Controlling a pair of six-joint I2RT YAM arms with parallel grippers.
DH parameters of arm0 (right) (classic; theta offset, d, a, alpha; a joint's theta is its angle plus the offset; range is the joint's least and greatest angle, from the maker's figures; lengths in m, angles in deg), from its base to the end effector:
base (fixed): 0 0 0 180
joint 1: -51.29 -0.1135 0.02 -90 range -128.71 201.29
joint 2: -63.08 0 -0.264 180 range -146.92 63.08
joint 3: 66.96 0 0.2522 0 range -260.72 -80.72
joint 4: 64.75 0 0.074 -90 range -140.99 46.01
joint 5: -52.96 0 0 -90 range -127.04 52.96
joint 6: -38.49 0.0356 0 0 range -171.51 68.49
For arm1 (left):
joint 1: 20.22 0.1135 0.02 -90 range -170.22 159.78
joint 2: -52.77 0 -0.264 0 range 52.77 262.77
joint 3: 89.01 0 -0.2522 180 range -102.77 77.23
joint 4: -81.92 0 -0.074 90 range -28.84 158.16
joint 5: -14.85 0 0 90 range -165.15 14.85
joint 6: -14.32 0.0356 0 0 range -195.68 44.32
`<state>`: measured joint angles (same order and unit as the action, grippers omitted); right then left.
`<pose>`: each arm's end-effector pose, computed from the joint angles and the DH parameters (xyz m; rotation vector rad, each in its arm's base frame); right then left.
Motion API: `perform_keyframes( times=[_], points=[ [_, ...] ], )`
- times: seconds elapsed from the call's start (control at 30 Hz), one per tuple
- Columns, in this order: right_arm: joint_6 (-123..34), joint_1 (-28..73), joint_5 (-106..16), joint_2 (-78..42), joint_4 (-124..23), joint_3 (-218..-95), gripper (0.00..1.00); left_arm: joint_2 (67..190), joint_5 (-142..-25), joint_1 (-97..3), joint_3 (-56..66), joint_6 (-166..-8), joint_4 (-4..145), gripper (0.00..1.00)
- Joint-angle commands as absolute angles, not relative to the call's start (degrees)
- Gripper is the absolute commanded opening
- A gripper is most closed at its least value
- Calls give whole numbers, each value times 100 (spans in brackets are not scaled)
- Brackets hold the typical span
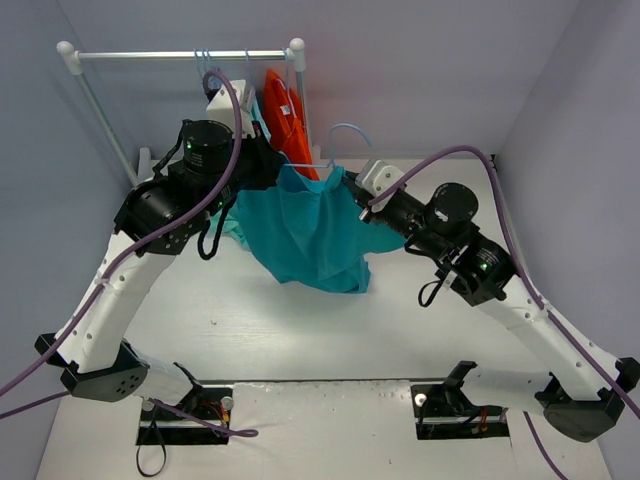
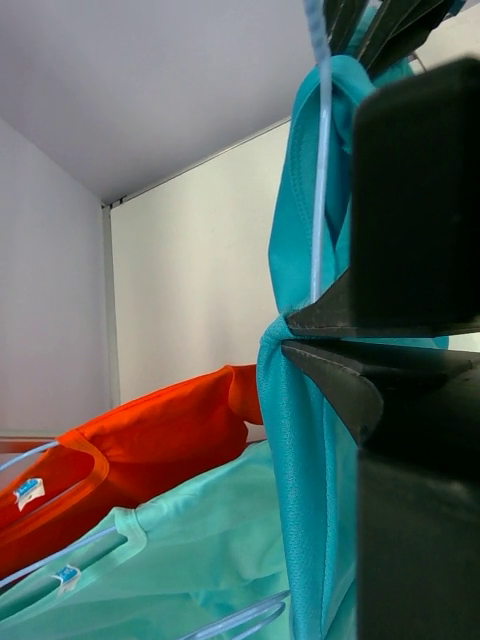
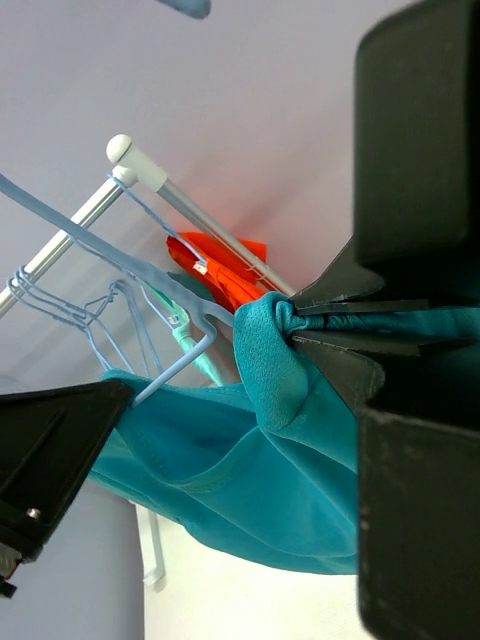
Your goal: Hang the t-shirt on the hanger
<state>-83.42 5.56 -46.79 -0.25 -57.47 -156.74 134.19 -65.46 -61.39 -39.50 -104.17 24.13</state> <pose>0.1565 0.1691 0.4976 -0.8921 0.8718 0.3144 0.1949 -0.1625 0.5485 0.0677 1.7787 -0.7467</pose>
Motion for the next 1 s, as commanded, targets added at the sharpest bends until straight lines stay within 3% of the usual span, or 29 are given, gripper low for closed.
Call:
perform_keyframes(
  times=[0.0, 0.63, 0.97],
  points=[
    [-8204, 542, -4856, 97, -6593, -15538, 0, 13201, -6889, -6109, -3860, -10182, 2615, 0],
    [-7560, 609, -5183, 481, -7061, -14623, 0, 12961, -7257, -6101, -3096, -9420, 2633, 0],
    [-7408, 660, -5130, 598, -7228, -14358, 0, 12877, -7409, -6100, -3202, -8422, 2633, 38]
  ],
)
